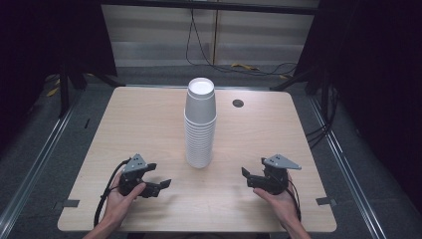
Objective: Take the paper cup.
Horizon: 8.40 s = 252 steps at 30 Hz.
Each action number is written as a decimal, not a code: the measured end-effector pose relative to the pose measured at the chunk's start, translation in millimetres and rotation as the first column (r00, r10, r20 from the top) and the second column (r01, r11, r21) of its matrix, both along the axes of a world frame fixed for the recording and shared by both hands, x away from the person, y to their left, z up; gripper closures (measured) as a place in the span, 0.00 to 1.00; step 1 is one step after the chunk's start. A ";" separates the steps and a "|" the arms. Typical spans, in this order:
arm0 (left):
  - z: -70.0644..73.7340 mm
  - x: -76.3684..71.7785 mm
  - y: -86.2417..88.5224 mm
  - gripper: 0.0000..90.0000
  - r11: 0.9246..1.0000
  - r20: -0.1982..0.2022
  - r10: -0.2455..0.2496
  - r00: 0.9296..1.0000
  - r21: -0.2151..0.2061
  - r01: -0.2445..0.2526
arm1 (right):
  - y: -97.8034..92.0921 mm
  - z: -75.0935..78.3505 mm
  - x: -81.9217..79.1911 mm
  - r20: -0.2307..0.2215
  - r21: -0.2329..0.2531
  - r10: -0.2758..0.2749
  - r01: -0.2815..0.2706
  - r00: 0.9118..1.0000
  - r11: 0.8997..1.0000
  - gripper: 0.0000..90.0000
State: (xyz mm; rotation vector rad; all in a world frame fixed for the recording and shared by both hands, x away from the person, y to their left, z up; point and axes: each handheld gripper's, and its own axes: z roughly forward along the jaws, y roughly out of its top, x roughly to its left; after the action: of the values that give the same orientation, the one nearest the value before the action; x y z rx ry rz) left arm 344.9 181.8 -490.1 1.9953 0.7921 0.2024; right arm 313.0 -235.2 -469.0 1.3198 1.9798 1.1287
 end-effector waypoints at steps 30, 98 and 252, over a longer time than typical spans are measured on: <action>2.3 -4.6 -2.7 0.18 0.997 0.035 -0.062 0.997 -0.032 0.063 | 4.2 23.4 0.2 -0.042 0.092 0.136 -0.132 0.990 0.987 0.27; -1.6 -11.4 -5.6 0.19 0.994 0.006 -0.106 0.994 -0.015 0.106 | 71.0 143.0 49.2 0.172 0.158 0.394 -0.420 0.903 0.894 0.17; -1.7 -14.3 -11.4 0.19 0.989 0.037 -0.149 0.988 -0.006 0.149 | 87.0 248.3 85.1 0.339 0.218 0.369 -0.454 0.865 0.864 0.23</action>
State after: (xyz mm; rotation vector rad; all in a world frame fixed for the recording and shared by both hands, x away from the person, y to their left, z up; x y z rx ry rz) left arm 330.5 170.4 -491.8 2.0269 0.6165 0.1464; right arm 398.1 -148.2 -220.8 0.7978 1.9792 1.7674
